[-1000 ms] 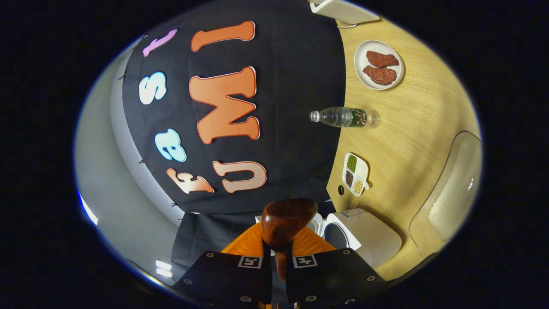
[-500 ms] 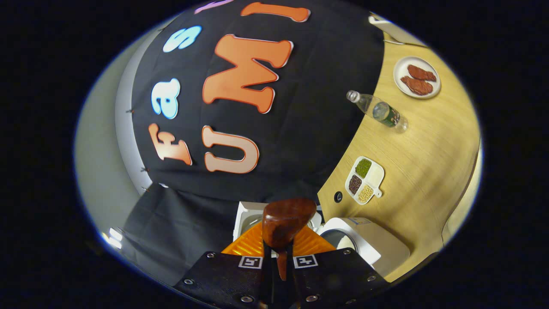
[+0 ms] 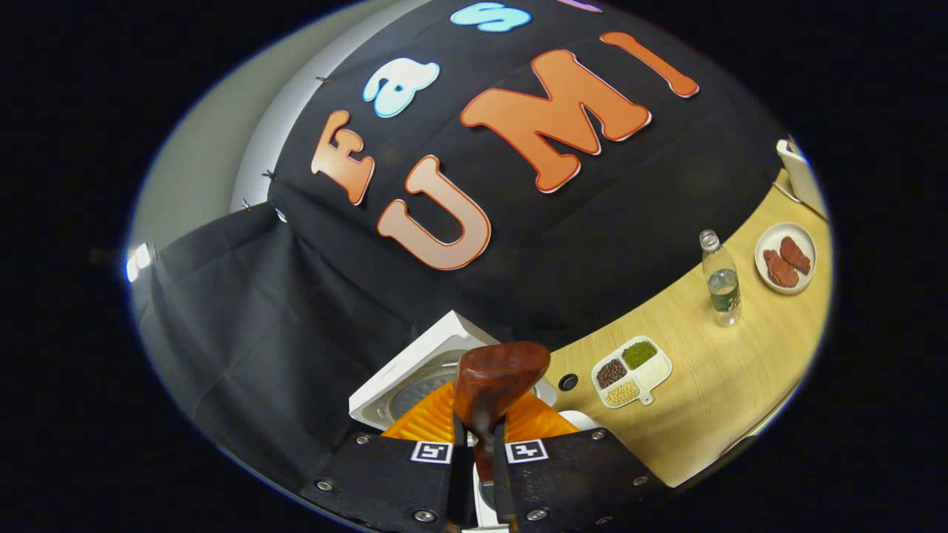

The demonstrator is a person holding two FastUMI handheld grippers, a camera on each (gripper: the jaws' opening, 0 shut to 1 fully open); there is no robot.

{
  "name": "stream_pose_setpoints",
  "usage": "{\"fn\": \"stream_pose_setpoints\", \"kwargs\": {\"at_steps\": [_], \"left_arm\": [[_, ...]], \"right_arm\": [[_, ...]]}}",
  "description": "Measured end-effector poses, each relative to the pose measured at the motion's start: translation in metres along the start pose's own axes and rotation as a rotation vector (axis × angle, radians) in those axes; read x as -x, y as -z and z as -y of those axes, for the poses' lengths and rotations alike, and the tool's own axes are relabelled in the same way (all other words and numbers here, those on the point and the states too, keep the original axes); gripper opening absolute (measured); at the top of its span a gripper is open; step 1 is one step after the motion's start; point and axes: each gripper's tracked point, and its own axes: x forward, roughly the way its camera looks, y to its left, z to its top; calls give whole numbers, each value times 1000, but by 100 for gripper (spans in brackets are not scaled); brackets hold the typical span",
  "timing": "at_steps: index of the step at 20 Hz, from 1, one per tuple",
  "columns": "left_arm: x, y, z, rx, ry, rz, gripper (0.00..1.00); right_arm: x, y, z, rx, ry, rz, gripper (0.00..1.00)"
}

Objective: Close the left gripper, press the button to open the rice cooker; take a wooden spoon from the chopstick holder with the right hand, scoop a spoonful of rice and pour it into the rice cooker, then put the wooden spoon back into the chopstick holder.

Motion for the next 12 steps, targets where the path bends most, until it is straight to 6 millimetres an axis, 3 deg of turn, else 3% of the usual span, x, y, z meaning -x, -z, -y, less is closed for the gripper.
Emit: {"fn": "stream_pose_setpoints", "kwargs": {"at_steps": [5,12], "left_arm": [[-8,14,-6,-1,-7,-44,99],[-10,14,-3,-22,0,-58,98]], "right_arm": [[-6,2,-1,140,13,16,12],[-9,1,-6,215,-1,7,12]]}}
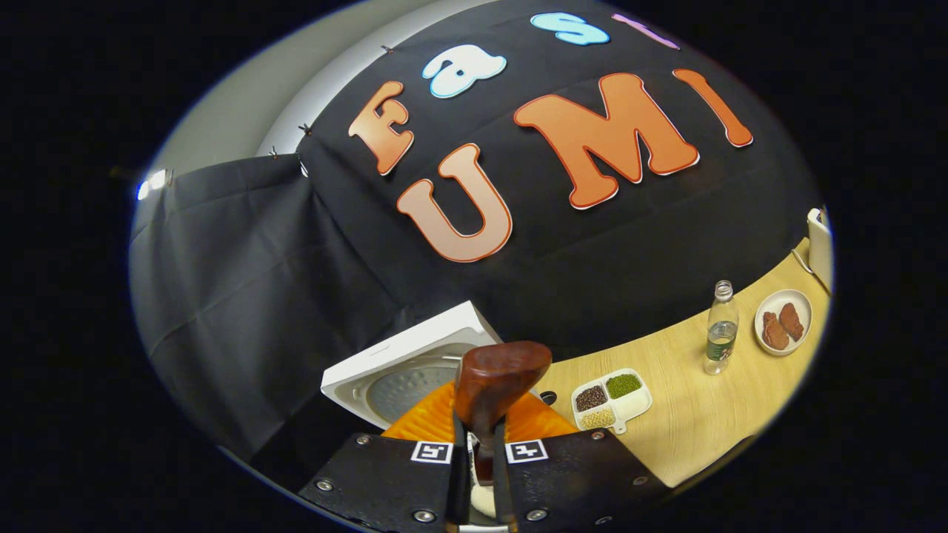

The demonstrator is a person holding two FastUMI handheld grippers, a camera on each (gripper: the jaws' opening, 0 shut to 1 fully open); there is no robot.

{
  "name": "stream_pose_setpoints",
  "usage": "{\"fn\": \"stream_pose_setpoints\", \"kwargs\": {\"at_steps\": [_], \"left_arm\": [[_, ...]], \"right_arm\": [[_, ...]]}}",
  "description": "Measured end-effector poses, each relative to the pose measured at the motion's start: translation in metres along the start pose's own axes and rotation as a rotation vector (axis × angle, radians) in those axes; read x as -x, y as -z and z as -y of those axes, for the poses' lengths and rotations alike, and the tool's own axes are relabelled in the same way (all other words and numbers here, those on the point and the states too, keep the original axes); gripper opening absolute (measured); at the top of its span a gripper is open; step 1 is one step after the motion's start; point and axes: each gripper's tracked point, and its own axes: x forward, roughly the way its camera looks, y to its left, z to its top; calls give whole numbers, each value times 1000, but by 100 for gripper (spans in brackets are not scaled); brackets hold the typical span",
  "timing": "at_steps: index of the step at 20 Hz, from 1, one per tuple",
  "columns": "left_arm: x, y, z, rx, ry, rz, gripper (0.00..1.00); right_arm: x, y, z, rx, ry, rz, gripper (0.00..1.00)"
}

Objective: Close the left gripper, press the button to open the rice cooker; take a wooden spoon from the chopstick holder with the right hand, scoop a spoonful of rice and pour it into the rice cooker, then put the wooden spoon back into the chopstick holder.

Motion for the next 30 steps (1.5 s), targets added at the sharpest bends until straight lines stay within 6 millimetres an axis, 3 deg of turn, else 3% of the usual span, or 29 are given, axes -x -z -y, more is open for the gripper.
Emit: {"fn": "stream_pose_setpoints", "kwargs": {"at_steps": [10,14,20,30], "left_arm": [[6,-2,7,6,9,6,99],[8,1,0,25,-8,-1,98],[12,1,0,28,-16,0,99],[15,-2,10,8,2,8,99]], "right_arm": [[-4,-28,-35,153,-66,62,12],[-5,-34,-51,240,-94,81,12],[-3,-38,-62,357,-127,104,12],[16,-35,-102,638,-232,180,11]]}}
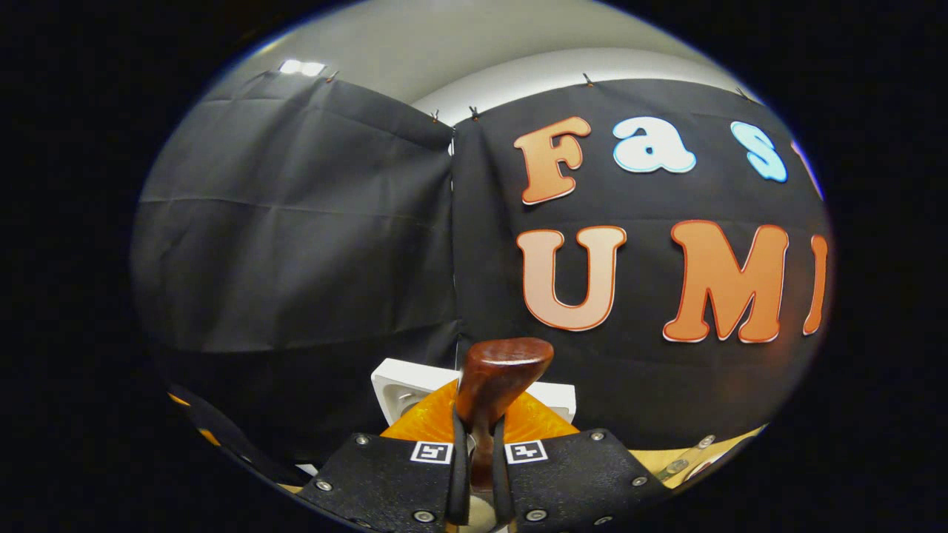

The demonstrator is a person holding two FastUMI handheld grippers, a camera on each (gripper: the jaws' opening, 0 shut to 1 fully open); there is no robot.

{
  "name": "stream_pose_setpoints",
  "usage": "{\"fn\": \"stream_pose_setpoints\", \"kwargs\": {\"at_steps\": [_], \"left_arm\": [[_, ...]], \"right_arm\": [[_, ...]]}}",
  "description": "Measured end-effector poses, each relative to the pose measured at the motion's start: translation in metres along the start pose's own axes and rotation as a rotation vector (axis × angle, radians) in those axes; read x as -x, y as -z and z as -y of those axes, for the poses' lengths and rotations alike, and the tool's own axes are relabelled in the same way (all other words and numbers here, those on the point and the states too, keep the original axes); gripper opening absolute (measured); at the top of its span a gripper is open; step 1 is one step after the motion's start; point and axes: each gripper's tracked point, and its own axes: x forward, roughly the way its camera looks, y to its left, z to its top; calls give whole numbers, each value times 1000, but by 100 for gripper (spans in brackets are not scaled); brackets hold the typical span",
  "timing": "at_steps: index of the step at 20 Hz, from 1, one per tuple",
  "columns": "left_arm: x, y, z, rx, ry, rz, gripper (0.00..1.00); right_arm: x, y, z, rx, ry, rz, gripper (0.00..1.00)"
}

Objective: Close the left gripper, press the button to open the rice cooker; take a wooden spoon from the chopstick holder with the right hand, scoop a spoonful of rice and pour it into the rice cooker, then put the wooden spoon back into the chopstick holder.

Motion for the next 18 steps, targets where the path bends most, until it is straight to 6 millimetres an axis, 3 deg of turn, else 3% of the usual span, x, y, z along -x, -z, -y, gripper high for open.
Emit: {"fn": "stream_pose_setpoints", "kwargs": {"at_steps": [8,13,17,18], "left_arm": [[8,5,2,16,-14,-8,99],[19,-8,23,-20,2,44,99],[14,-22,67,9,35,73,99],[16,-24,82,19,49,73,98]], "right_arm": [[7,-9,-28,180,-61,51,12],[41,3,8,27,-13,8,12],[105,19,63,-105,51,-20,12],[122,24,81,-119,78,-32,7]]}}
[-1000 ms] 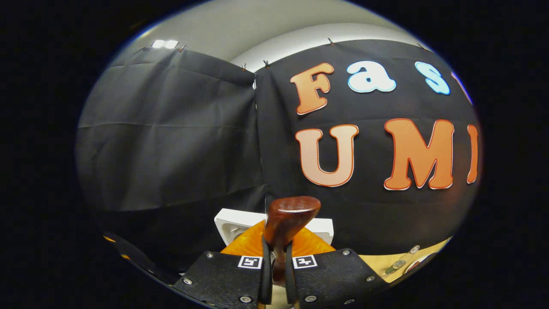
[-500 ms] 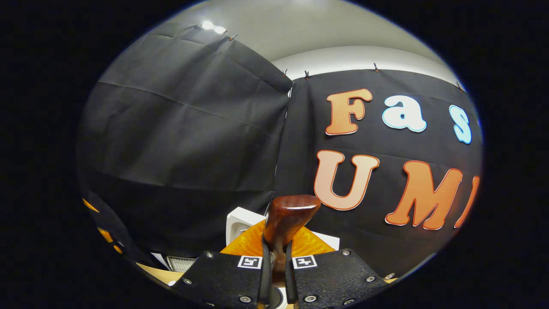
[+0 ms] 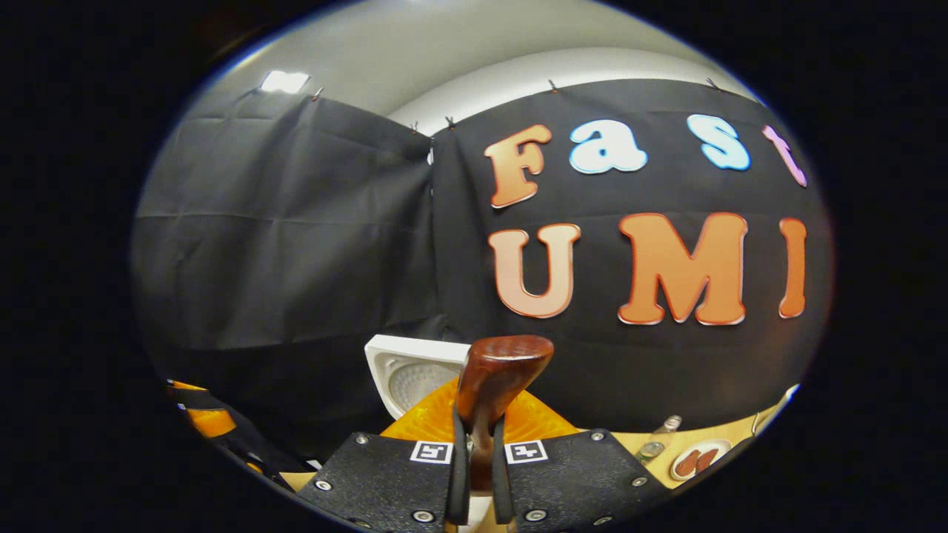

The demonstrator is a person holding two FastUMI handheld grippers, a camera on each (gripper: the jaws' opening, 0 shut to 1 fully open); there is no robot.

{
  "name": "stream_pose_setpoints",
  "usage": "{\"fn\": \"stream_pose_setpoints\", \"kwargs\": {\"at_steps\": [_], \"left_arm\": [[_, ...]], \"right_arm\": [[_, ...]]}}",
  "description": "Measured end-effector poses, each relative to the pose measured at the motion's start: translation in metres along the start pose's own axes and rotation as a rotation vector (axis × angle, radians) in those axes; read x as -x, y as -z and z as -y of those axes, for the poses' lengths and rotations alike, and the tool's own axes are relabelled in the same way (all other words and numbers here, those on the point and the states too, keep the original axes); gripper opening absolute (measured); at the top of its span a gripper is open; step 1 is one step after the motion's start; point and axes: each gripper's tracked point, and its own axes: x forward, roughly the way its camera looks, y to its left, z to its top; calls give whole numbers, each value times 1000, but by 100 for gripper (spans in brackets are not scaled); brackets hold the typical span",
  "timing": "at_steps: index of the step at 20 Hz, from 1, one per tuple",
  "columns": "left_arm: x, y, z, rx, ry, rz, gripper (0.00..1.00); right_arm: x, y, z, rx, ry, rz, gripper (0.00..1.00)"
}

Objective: Close the left gripper, press the button to open the rice cooker; take a wooden spoon from the chopstick holder with the right hand, scoop a spoonful of rice and pour it into the rice cooker, then put the wooden spoon back into the chopstick holder.

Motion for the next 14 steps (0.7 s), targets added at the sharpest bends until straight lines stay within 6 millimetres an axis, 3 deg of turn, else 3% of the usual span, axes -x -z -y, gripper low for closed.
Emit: {"fn": "stream_pose_setpoints", "kwargs": {"at_steps": [1,7,14], "left_arm": [[2,0,16,9,17,2,99],[13,-2,106,-20,125,3,98],[32,1,186,-87,208,-5,98]], "right_arm": [[15,2,20,-11,28,-4,12],[102,12,134,-91,190,-30,12],[198,56,250,-175,414,-102,12]]}}
